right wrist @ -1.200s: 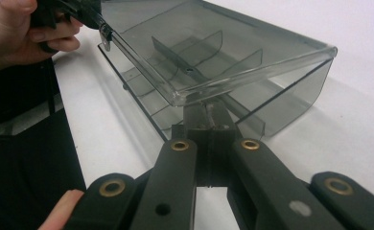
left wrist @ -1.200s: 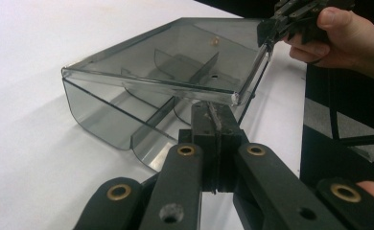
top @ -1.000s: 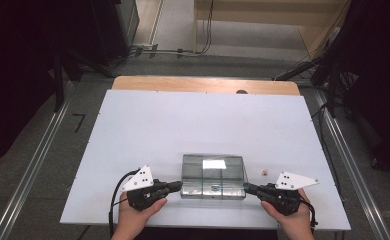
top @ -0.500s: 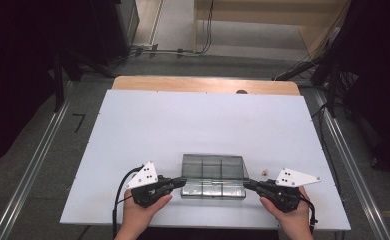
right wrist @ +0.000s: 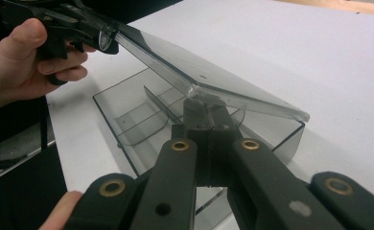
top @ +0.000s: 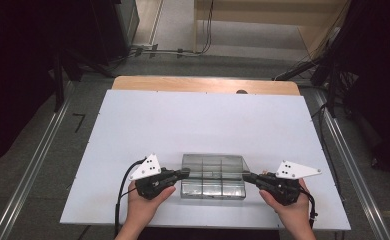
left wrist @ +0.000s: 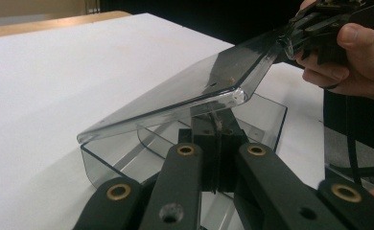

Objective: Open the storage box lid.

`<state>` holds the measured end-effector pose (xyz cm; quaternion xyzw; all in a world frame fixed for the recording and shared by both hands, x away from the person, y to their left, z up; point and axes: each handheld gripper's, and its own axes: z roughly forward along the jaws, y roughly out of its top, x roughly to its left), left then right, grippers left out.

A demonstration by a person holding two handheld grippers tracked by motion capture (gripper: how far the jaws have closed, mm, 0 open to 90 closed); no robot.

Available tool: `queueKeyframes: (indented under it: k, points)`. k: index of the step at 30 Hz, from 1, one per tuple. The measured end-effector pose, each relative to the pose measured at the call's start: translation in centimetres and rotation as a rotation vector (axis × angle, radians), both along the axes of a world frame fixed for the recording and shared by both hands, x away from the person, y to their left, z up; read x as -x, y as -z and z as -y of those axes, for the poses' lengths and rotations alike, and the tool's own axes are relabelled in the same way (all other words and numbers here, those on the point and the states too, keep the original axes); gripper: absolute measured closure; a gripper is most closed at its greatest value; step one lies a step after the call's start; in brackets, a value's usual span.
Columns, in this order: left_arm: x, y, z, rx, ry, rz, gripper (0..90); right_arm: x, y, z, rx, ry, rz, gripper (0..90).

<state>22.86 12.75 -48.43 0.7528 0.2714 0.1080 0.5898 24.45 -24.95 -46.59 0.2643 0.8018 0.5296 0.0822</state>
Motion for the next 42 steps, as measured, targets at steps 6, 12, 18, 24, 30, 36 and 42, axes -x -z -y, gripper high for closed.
queueKeyframes:
  k: [6, 12, 18, 24, 30, 36, 42]
  points:
    - [0.0, -0.2, -0.1, 0.025, 0.008, -0.017, 80.9, -0.5, -0.6, -0.6, -0.007, 0.003, 0.005, 88.6]
    - [0.4, -0.3, -0.9, 0.041, 0.015, -0.009, 58.6, -1.0, -1.0, -1.2, -0.016, 0.012, 0.003, 88.6]
    - [-0.1, -0.7, -1.7, 0.058, -0.034, -0.016, 32.1, -1.5, -1.4, -1.5, -0.013, 0.013, 0.009, 88.6]
    - [-1.6, -1.0, -0.9, 0.031, -0.1, -0.022, 7.3, -2.1, -1.7, -1.4, -0.011, 0.014, 0.013, 88.6]
    - [-3.9, -1.0, -0.5, 0.059, -0.113, -0.058, 0.0, -2.8, -2.2, -1.2, -0.018, 0.028, 0.014, 88.6]
    - [-5.5, 0.0, 0.4, 0.051, -0.099, -0.073, 3.7, -3.7, -2.8, -1.2, -0.008, 0.042, 0.012, 88.6]
    - [-6.3, 0.8, 0.4, 0.03, -0.086, -0.089, 17.6, -4.3, -2.6, -0.9, -0.015, 0.041, -0.004, 88.6]
